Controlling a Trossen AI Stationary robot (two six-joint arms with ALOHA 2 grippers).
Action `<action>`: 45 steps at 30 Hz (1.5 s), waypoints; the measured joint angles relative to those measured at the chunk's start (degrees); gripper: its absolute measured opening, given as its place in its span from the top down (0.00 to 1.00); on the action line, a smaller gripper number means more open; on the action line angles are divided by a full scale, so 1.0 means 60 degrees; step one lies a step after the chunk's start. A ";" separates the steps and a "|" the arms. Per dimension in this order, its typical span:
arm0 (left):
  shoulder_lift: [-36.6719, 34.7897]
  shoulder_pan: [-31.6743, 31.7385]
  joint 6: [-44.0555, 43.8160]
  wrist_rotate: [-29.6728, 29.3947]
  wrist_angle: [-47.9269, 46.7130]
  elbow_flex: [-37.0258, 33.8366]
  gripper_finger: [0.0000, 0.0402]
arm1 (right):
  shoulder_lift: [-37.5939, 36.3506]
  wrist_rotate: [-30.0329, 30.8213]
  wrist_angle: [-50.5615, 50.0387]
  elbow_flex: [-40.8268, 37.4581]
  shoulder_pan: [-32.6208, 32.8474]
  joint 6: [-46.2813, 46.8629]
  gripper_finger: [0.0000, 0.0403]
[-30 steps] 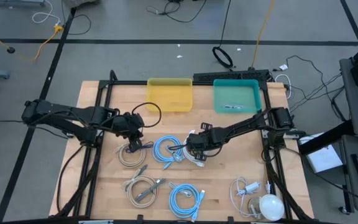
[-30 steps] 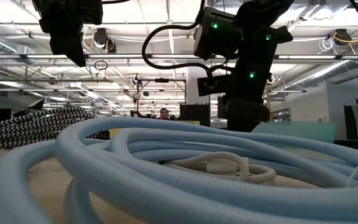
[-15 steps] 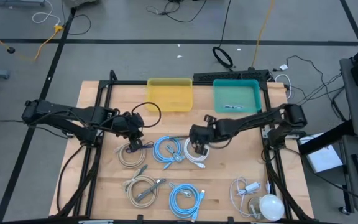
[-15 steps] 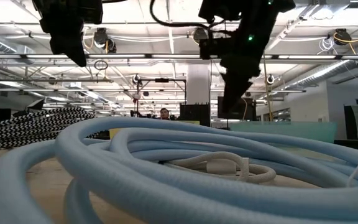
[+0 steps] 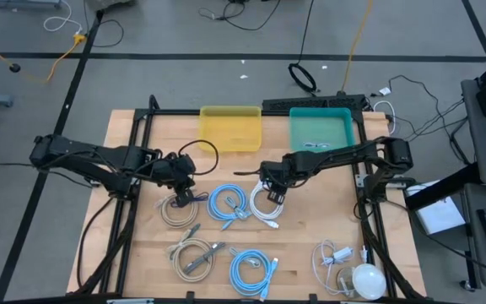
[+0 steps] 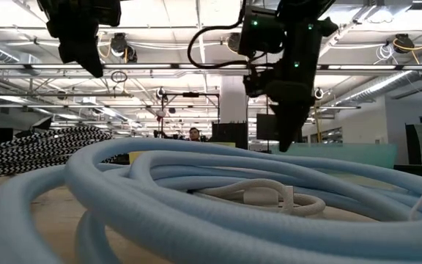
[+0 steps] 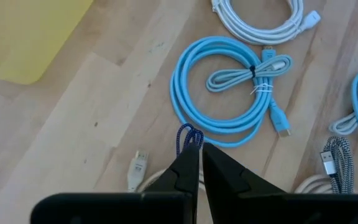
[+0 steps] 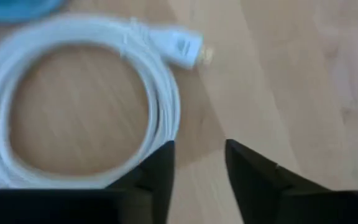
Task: Pick & Place USB Port
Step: Put the white charger cable into the yellow bin
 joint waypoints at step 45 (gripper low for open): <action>0.0000 -0.0465 -0.0652 -0.0645 -0.0031 0.0000 0.94 | 0.0025 0.1968 0.2558 0.3124 -0.1579 0.0681 0.95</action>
